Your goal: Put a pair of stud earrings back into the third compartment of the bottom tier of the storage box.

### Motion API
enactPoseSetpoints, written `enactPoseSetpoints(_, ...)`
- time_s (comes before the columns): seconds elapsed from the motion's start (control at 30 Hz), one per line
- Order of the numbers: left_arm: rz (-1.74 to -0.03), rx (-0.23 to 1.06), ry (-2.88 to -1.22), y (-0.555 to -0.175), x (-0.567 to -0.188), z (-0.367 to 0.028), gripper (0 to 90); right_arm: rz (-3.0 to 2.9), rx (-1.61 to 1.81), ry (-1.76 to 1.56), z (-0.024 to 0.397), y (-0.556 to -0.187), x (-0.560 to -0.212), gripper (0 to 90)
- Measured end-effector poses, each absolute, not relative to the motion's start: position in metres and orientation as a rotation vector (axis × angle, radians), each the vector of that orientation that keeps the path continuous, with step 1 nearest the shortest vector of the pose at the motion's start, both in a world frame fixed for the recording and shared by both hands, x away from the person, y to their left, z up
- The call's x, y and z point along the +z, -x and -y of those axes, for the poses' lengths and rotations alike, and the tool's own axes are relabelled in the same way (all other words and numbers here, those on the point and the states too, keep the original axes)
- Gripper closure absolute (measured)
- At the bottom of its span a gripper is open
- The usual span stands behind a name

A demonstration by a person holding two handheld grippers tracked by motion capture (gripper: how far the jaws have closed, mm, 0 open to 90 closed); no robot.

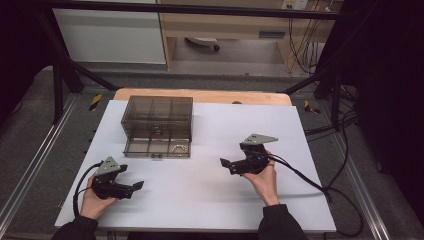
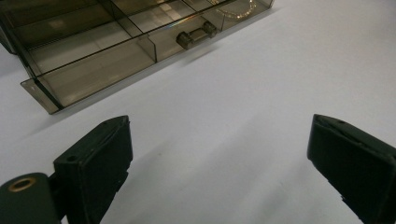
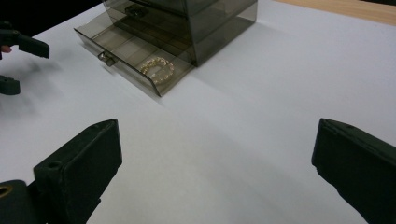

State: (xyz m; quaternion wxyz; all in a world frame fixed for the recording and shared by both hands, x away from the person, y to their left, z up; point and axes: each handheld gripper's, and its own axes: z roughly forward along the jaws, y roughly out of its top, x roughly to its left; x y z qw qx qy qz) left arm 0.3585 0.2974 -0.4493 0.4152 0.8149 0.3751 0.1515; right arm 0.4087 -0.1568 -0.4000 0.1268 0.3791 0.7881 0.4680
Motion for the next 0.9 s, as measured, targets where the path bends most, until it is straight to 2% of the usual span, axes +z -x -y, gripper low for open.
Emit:
enactPoseSetpoints(0.5, -0.944, 0.381, -2.053, -0.359, -0.45, -0.296, 6.5, -2.304, 1.328, -1.169, 0.233, -0.38, -0.43, 0.7)
enactPoseSetpoints(0.9, -0.942, 0.38, -2.056, -0.358, -0.45, -0.295, 6.5, -2.287, 1.312, -1.244, 0.268, -0.364, -0.448, 0.7)
